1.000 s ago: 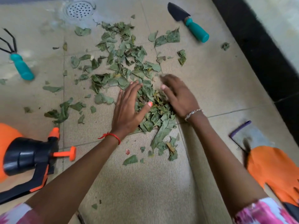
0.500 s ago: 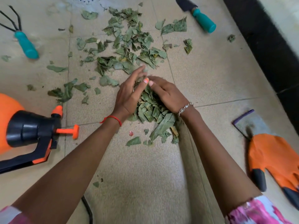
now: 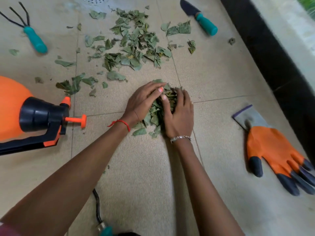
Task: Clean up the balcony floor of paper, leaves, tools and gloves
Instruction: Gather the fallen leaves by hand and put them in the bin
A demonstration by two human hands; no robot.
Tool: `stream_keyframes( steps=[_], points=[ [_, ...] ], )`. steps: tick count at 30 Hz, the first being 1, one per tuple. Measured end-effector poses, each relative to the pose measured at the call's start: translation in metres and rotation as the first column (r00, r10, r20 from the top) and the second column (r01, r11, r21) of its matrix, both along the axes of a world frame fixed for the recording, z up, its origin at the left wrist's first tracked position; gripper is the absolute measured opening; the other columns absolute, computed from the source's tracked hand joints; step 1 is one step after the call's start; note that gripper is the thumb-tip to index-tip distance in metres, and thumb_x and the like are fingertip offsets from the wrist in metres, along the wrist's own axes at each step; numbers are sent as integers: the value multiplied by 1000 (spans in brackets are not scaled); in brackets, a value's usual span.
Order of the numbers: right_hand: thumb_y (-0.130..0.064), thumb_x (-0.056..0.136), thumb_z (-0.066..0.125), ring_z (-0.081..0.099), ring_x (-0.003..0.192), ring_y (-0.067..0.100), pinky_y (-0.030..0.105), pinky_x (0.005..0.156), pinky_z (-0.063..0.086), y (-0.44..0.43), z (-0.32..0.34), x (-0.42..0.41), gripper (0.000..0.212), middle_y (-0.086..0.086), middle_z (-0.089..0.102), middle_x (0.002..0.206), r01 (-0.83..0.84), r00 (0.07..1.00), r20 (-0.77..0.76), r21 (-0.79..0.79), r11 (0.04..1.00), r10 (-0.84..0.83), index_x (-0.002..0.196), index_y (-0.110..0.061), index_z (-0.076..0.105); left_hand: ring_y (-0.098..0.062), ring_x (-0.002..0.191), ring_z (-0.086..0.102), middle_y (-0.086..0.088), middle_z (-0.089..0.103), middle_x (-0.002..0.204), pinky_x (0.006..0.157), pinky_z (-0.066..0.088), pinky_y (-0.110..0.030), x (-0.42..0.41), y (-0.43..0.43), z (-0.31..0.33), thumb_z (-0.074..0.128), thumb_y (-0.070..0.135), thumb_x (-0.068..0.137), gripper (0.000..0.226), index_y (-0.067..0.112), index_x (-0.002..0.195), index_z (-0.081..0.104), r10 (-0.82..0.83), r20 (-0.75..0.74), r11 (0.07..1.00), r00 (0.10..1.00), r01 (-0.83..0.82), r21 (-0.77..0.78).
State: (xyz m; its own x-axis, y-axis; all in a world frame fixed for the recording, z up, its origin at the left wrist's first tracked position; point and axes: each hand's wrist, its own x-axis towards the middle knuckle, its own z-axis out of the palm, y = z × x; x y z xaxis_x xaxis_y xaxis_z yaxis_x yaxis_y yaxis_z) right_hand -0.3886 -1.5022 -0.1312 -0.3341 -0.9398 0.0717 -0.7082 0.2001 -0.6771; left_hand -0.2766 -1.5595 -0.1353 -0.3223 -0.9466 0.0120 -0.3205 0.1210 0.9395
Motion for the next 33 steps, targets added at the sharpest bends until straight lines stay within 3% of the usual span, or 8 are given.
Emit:
stream_keyframes(
  steps=[3, 6, 13, 17, 21, 25, 30, 33],
  points=[
    [-57, 85, 17, 43, 125, 18, 41, 104, 37, -10, 0, 22, 68, 3, 47, 136, 42, 988, 154, -79, 996, -29, 132, -17, 46, -6, 128, 42, 13, 50, 132, 110, 29, -23, -11, 17, 2, 33, 54, 86, 52, 28, 125, 56, 67, -71, 998, 995, -66, 25],
    [-50, 88, 27, 52, 114, 16, 38, 97, 43, -11, 5, 38, 59, 2, 56, 126, 86, 939, 343, -130, 988, -37, 126, -14, 52, -5, 121, 50, 8, 57, 126, 107, 35, -26, -22, 29, 0, 39, 56, 80, 48, 29, 117, 57, 212, -308, 975, 927, -178, 137],
    [-9, 92, 52, 60, 88, 6, 18, 78, 47, -6, 12, 47, 15, 0, 66, 94, 259, 604, 795, -139, 956, -48, 98, -6, 65, -11, 113, 55, -1, 61, 114, 95, 41, -21, -28, 38, 12, 36, 25, 99, 32, 9, 114, 59, 422, -551, 896, 720, -238, 375],
    [-8, 89, 56, 59, 84, 11, 28, 81, 47, 0, 14, 54, 11, 4, 66, 85, 256, 511, 860, -145, 956, -6, 89, -6, 67, -9, 117, 53, -3, 57, 123, 95, 40, -18, -21, 39, 13, 32, 14, 101, 29, 10, 118, 55, 464, -564, 874, 683, -249, 417],
    [-14, 93, 53, 53, 73, 2, 20, 71, 42, 6, 21, 59, 14, -4, 60, 76, 228, 607, 794, -213, 950, 32, 85, -9, 64, 0, 101, 59, 3, 60, 111, 84, 45, -10, -15, 47, 17, 37, 8, 98, 26, 14, 117, 53, 480, -544, 869, 688, -285, 405],
    [-16, 96, 46, 54, 87, -1, 10, 77, 40, 5, 18, 62, 17, -10, 59, 91, 132, 756, 651, -248, 960, 64, 106, -13, 59, -5, 103, 61, 1, 62, 113, 83, 47, -14, -10, 57, 20, 40, 10, 97, 31, 20, 125, 51, 580, -604, 797, 547, -226, 560],
    [-20, 92, 41, 45, 110, 23, 30, 98, 36, -7, 11, 72, 33, 5, 45, 111, 7, 870, 473, -293, 956, 139, 101, -2, 66, -9, 100, 61, -2, 62, 112, 88, 48, -16, 1, 56, 22, 36, 15, 99, 35, 7, 130, 50, 635, -625, 744, 454, -142, 653],
    [-35, 95, 22, 37, 126, 23, 32, 107, 17, -12, 11, 80, 50, 7, 49, 129, -110, 969, 188, -241, 964, 157, 111, -8, 62, -10, 96, 63, -4, 63, 110, 86, 50, -20, 7, 57, 27, 37, 25, 99, 41, 6, 134, 48, 651, -646, 722, 399, -62, 689]
  ],
)
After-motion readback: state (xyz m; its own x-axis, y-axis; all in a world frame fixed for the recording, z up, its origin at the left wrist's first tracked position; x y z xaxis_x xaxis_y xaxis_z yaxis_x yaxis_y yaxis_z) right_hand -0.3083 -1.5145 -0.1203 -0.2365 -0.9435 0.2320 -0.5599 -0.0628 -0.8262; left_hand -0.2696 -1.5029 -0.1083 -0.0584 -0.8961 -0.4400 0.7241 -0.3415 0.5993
